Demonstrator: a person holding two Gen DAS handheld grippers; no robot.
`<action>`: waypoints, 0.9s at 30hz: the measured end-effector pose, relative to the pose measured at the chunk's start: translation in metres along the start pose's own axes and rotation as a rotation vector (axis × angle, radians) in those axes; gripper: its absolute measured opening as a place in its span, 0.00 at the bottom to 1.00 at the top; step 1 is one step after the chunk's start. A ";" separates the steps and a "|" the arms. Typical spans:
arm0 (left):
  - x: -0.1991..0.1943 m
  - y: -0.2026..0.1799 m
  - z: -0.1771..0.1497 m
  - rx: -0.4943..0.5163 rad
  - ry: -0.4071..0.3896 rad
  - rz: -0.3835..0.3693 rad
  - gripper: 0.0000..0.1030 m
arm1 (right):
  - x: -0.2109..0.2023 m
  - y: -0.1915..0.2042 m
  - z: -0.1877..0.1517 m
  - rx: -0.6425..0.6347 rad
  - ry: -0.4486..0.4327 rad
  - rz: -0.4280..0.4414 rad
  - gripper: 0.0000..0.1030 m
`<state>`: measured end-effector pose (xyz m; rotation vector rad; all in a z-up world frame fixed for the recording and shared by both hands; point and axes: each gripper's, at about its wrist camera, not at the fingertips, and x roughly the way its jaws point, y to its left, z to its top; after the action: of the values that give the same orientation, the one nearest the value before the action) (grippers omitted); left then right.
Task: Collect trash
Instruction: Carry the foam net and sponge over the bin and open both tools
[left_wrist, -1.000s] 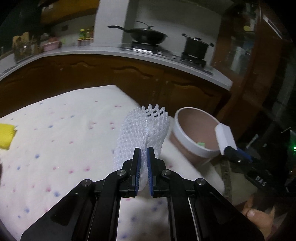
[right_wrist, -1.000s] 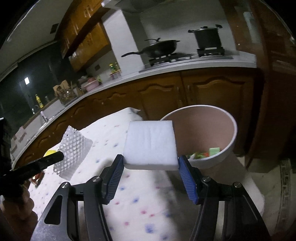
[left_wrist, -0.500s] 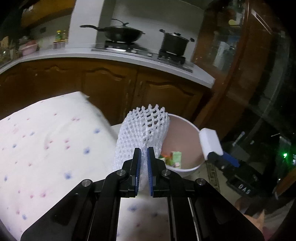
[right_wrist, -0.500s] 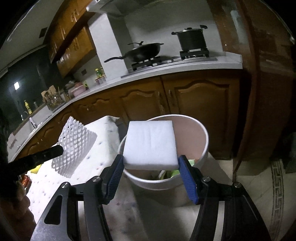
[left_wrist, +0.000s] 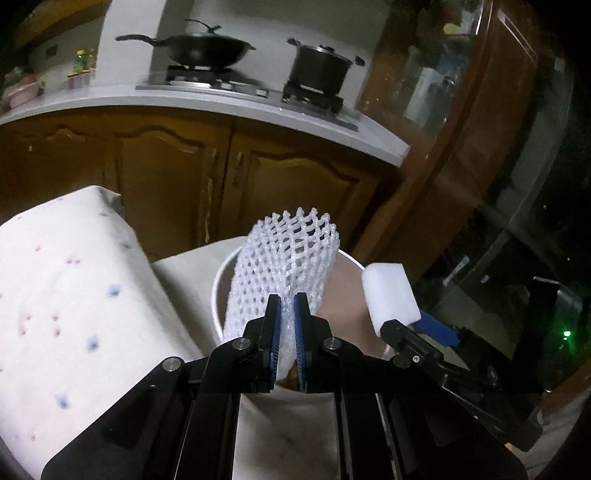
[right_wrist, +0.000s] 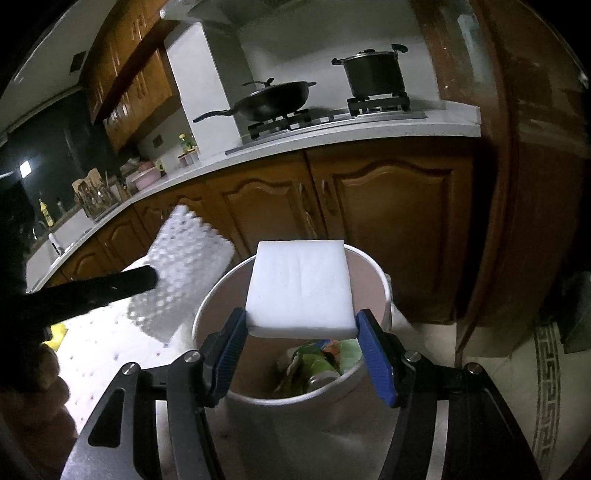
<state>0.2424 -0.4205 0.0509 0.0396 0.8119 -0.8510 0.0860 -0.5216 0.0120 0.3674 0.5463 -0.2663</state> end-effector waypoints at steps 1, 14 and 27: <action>0.006 -0.001 0.000 0.003 0.010 0.001 0.07 | 0.002 0.000 0.000 -0.004 0.004 -0.004 0.60; 0.027 0.007 -0.009 0.012 0.055 -0.001 0.11 | 0.020 -0.004 0.002 -0.010 0.043 -0.016 0.61; 0.021 0.010 -0.011 0.010 0.039 0.018 0.46 | 0.024 -0.013 0.001 0.042 0.060 0.001 0.67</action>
<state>0.2503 -0.4236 0.0272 0.0723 0.8429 -0.8391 0.1016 -0.5376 -0.0041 0.4176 0.6003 -0.2667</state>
